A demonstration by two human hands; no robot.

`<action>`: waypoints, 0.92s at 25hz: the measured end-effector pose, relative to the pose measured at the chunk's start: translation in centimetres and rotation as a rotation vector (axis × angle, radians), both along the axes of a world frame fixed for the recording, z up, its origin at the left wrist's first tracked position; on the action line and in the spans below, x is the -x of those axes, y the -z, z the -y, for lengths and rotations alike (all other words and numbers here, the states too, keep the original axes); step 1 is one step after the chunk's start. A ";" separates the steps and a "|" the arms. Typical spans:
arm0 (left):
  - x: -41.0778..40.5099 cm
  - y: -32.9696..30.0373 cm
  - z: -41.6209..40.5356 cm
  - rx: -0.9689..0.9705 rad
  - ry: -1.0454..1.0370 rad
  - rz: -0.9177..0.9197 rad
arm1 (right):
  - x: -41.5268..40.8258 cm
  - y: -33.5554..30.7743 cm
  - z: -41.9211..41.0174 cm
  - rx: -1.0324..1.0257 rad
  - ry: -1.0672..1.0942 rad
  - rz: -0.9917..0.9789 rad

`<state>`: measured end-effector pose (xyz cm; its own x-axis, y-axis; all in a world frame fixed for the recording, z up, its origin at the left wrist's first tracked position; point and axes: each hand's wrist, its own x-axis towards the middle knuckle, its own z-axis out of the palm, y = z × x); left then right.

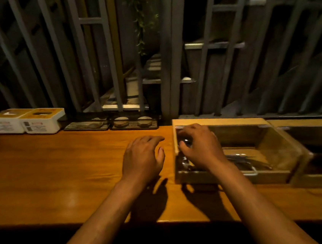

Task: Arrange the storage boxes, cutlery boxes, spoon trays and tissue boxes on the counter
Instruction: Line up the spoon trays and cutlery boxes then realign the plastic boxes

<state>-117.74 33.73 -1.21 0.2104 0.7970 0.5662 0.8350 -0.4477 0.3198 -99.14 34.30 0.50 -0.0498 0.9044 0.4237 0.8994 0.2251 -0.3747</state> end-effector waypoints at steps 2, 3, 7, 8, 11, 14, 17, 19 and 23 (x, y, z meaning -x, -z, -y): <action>-4.3 0.1 2.6 0.012 0.040 -0.008 | -5.9 0.9 3.2 0.050 0.054 0.038; -6.6 0.4 3.4 0.050 0.051 -0.042 | -8.7 1.4 4.5 0.101 0.082 0.053; -13.4 2.2 3.3 0.138 0.037 -0.352 | -16.6 3.0 7.1 0.253 0.179 0.228; -14.4 2.5 3.0 0.159 0.021 -0.397 | -17.7 3.0 7.2 0.255 0.198 0.262; -14.8 3.7 2.2 0.151 -0.036 -0.453 | -19.4 3.0 6.2 0.264 0.207 0.344; -13.5 4.8 1.5 0.100 -0.043 -0.451 | -19.8 3.4 4.2 0.277 0.170 0.347; -13.0 5.3 0.1 0.077 -0.054 -0.414 | -19.9 3.4 2.2 0.269 0.125 0.331; -13.0 5.5 -1.4 0.082 -0.060 -0.395 | -19.8 3.3 0.6 0.271 0.119 0.338; -12.8 5.8 -5.1 0.065 -0.073 -0.377 | -19.3 3.3 -3.1 0.273 0.110 0.324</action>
<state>-104.99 38.81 -7.06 0.3353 0.8495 0.4074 0.9285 -0.3713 0.0100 -79.80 37.41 -2.85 -0.0377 0.9884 0.1470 0.9934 0.0530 -0.1018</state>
